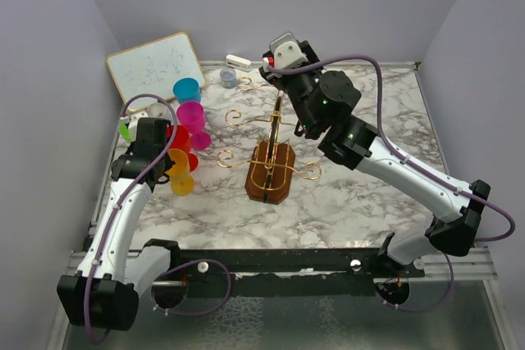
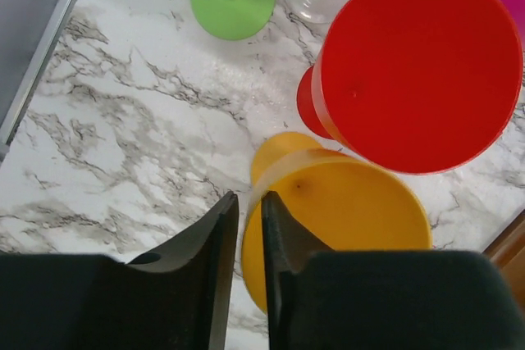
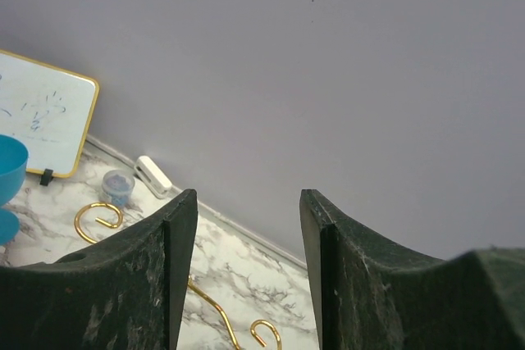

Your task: Take the wine glass off the wine glass rack

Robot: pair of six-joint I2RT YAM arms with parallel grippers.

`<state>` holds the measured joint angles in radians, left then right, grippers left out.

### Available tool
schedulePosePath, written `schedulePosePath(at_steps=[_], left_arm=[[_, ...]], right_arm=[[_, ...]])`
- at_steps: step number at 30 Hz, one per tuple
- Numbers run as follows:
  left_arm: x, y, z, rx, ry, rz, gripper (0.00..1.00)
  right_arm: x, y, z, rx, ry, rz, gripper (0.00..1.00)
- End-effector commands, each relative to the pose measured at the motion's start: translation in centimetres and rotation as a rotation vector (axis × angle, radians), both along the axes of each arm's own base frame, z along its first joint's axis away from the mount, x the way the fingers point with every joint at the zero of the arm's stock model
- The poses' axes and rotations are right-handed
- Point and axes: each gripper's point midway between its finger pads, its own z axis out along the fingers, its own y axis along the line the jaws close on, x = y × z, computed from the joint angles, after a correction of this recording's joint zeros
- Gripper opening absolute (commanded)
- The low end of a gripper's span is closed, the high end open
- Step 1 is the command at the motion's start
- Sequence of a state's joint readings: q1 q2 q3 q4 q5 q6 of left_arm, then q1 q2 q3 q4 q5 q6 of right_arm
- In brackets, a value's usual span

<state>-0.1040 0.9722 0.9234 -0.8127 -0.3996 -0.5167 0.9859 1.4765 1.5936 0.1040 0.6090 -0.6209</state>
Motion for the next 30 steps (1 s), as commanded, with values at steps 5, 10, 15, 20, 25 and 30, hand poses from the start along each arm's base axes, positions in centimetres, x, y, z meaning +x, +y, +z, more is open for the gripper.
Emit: schedulePosePath(at_steps=[5,10,15,20,25,30], left_arm=[[0.8,-1.0,3.4,-0.061,-0.088,-0.034,0.32],[1.0,-1.9,7.0,-0.116,-0.175,-0.054,0.35],[1.7,-3.6,12.7,-0.185,-0.357,-0.133,0.36],[3.4,-4.7,18.0,-0.197,-0.641,-0.230,0.41],[7.8,-5.8,21.1,-0.169,-0.704,-0.304,0.45],[13.9,-5.9,23.5,-0.106,-0.685,-0.328,0.45]], right_arm=[[-0.1,-1.0,-0.3,0.013,0.024,-0.013,0.54],[-0.1,-0.9,-0.4,0.024,0.038,-0.001,0.54],[0.2,-0.2,-0.9,0.015,0.075,0.022,0.55],[2.1,0.9,-1.4,0.007,0.154,0.082,0.56],[7.9,-0.6,-2.3,0.081,0.329,0.143,0.56],[14.8,-8.2,-4.6,0.287,0.523,0.074,0.55]])
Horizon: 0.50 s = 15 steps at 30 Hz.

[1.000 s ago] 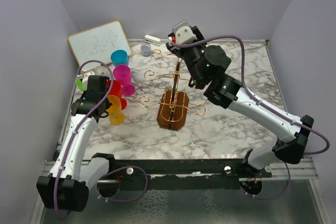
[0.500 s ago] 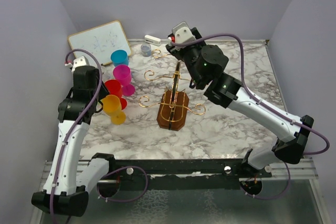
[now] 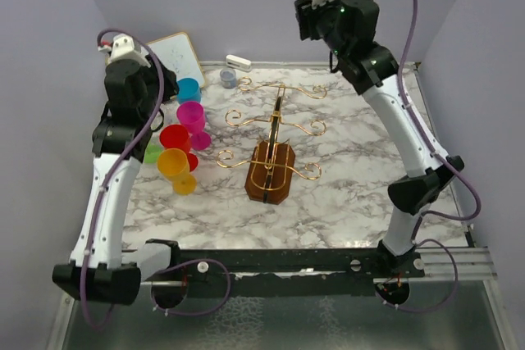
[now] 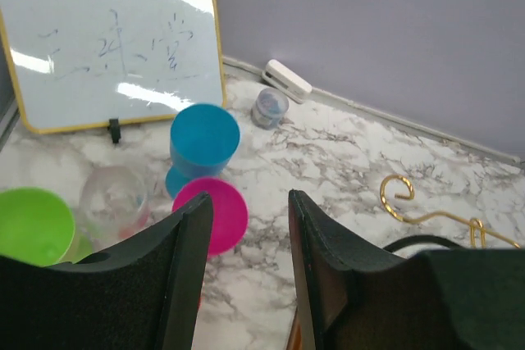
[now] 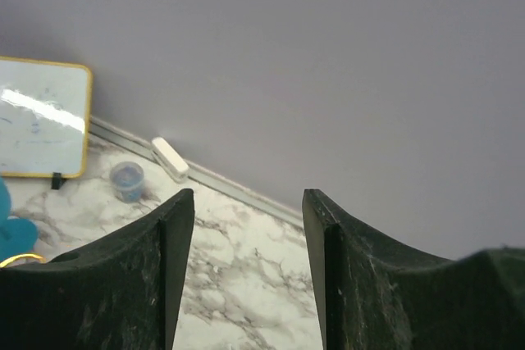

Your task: Take the wine glass off the wine glass rack

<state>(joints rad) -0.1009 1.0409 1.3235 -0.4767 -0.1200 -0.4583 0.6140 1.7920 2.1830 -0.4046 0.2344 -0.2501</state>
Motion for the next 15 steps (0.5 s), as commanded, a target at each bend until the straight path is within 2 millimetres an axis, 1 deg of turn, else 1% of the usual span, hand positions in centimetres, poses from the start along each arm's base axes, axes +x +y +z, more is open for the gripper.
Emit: schedulePosePath(at_steps=[1,2,4,5,6,7,8,9,10,12,13,14,15], left_arm=[[5.7,0.0,3.3,0.085,-0.064,-0.010,0.45],[6.7,0.6,3.3,0.111,-0.050,0.016,0.45],[8.4,1.4,3.7,0.147,-0.022,0.058,0.45],[9.1,1.7,3.6,0.157,-0.003,0.068,0.45],[9.5,1.8,3.5,0.160,0.013,0.066,0.45],[9.9,1.7,3.1,0.159,0.031,0.056,0.45],[10.1,1.5,2.8,0.154,0.037,0.041,0.45],[10.1,1.1,2.5,0.144,0.032,0.021,0.45],[9.9,0.7,2.2,0.133,0.020,-0.002,0.45],[9.2,0.0,1.3,0.107,-0.003,-0.033,0.45],[8.8,-0.2,0.5,0.098,-0.007,-0.046,0.45],[8.4,-0.3,-0.1,0.090,-0.011,-0.049,0.45],[7.9,-0.3,-0.6,0.085,-0.010,-0.049,0.45]], right_arm=[[4.0,-6.5,-5.5,0.201,0.320,0.012,0.54],[4.7,-9.0,-6.3,0.264,0.368,-0.003,0.54],[5.3,-13.9,-8.2,0.402,0.462,-0.037,0.51],[5.1,-16.6,-8.9,0.447,0.480,-0.076,0.49],[4.8,-18.8,-10.1,0.472,0.493,-0.127,0.49],[4.2,-20.5,-10.7,0.480,0.484,-0.173,0.49],[3.6,-21.7,-11.6,0.480,0.471,-0.217,0.50],[2.6,-22.4,-11.9,0.480,0.448,-0.246,0.53],[1.8,-22.5,-12.6,0.479,0.434,-0.246,0.56],[-0.4,-21.9,-13.3,0.491,0.409,-0.207,0.63],[-1.3,-21.8,-14.0,0.507,0.412,-0.205,0.70],[-2.1,-21.8,-14.3,0.530,0.416,-0.213,0.73],[-2.8,-21.8,-14.9,0.542,0.424,-0.219,0.74]])
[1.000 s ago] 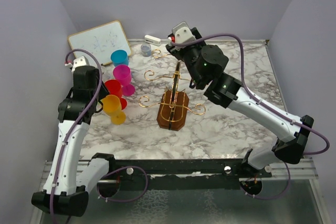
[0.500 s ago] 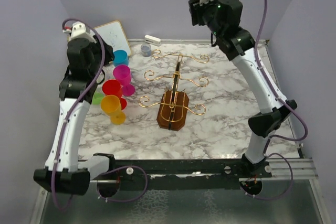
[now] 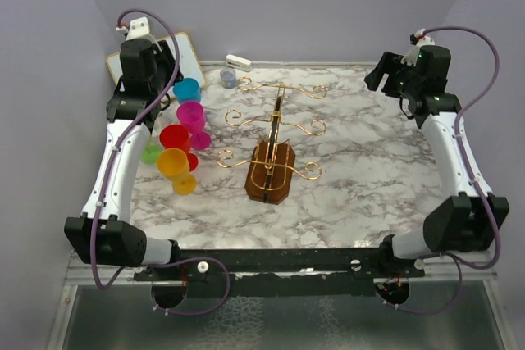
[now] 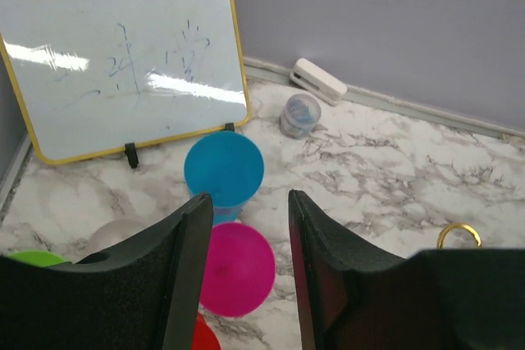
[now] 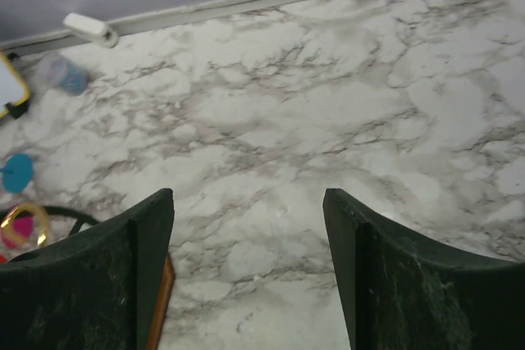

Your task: Take the wine glass off the wine glass rack

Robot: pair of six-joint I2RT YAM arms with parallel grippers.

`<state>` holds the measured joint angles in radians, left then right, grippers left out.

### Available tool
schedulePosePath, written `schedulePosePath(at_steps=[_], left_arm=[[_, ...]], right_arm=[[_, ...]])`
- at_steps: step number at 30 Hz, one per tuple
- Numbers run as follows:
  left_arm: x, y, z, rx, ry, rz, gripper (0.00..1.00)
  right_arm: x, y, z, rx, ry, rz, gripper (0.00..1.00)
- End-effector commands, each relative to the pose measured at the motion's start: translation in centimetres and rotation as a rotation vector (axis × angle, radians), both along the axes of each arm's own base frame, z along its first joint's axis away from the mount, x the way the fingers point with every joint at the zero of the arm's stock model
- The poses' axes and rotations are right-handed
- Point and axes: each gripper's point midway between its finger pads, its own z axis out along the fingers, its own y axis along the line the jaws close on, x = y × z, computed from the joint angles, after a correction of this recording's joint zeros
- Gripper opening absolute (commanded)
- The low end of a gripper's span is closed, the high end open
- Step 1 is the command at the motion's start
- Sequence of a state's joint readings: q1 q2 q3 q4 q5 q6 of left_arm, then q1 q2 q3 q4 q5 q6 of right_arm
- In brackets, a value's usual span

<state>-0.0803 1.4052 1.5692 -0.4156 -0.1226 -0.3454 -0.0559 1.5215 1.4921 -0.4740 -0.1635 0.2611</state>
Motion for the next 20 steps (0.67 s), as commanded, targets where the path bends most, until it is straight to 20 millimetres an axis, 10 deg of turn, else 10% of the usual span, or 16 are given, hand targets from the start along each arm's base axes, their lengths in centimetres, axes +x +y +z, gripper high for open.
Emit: schedulePosePath(at_steps=[1,20], left_arm=[[-2.2,-0.7,-0.3,-0.034,-0.060,-0.047,0.45],[-7.1,-2.0,-2.7,-0.081,-0.074,-0.125,0.45]], right_arm=[[-3.4,3.0,4.9,0.099,-0.202,0.062,0.74],[-9.1,3.1,5.4,0.082,-0.267,0.068,0.70]])
